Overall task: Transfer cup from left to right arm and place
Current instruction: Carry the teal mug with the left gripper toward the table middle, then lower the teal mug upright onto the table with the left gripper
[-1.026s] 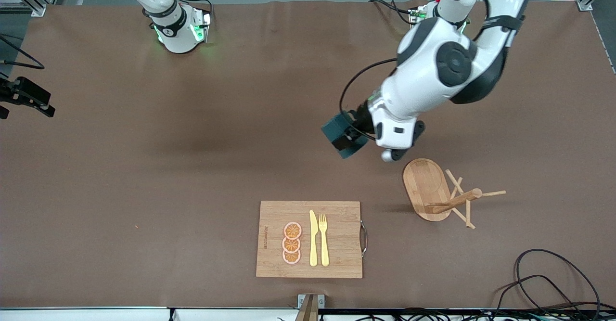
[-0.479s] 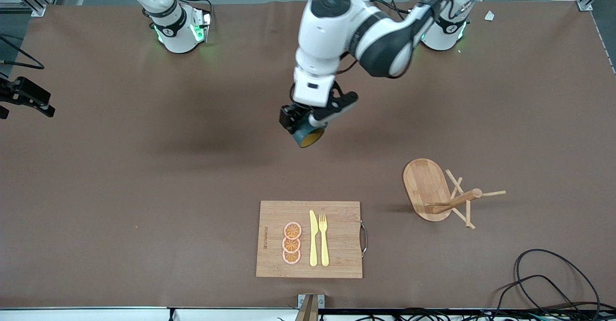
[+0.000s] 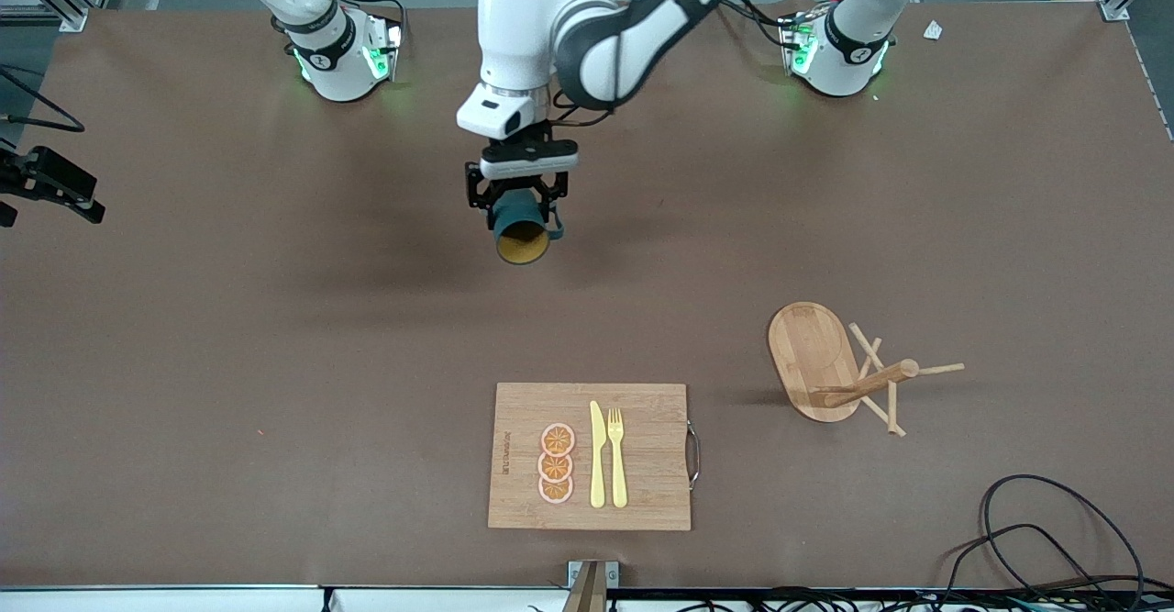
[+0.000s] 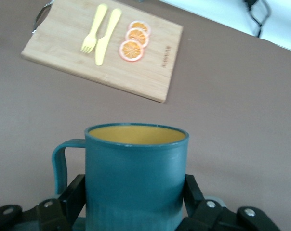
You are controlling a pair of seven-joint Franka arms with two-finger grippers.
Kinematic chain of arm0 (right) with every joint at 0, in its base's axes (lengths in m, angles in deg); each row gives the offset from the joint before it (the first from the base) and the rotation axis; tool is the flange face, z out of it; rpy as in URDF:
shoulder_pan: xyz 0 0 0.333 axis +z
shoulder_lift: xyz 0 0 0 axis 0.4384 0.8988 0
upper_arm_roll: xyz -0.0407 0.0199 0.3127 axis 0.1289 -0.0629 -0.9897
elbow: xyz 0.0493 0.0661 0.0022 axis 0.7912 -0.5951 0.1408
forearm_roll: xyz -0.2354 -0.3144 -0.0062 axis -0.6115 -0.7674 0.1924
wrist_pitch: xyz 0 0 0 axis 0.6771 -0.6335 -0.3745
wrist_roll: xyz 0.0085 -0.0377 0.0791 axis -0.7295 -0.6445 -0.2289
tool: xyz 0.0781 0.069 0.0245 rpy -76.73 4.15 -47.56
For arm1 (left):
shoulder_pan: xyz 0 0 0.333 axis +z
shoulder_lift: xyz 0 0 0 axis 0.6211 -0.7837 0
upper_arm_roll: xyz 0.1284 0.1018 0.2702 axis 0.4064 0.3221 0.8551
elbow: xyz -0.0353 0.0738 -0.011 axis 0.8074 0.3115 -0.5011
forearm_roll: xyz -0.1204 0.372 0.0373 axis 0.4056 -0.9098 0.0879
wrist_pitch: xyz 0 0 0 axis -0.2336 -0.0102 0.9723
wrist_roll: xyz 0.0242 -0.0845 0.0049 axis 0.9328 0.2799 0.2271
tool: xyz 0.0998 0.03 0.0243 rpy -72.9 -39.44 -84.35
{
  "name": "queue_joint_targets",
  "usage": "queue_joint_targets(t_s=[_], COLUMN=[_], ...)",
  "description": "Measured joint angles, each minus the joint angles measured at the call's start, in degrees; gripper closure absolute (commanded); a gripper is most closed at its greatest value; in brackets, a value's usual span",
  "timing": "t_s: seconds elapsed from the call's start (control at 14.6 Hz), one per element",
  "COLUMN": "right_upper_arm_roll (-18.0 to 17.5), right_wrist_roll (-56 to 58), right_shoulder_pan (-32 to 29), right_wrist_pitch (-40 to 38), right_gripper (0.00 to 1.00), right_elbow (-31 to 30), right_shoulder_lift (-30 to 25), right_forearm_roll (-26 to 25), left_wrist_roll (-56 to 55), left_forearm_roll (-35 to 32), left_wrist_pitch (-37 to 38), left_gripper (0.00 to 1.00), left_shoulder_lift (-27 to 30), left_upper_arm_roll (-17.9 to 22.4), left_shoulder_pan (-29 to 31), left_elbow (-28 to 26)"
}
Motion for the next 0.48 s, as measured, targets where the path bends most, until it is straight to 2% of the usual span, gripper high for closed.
queue_joint_targets(t_s=[0.48], right_upper_arm_roll=[0.02], right_wrist_roll=[0.0], right_shoulder_pan=[0.0], right_wrist_pitch=[0.0], right_gripper=[0.0], right_elbow=[0.0], right_shoulder_lift=[0.0], right_forearm_roll=[0.0], left_wrist_roll=[-12.88], left_forearm_roll=[-30.84], left_wrist_pitch=[1.32], left_gripper=[0.69], left_shoulder_lift=[-8.91], left_upper_arm_roll=[0.39], left_shoulder_pan=[-7.14], left_elbow=[0.83])
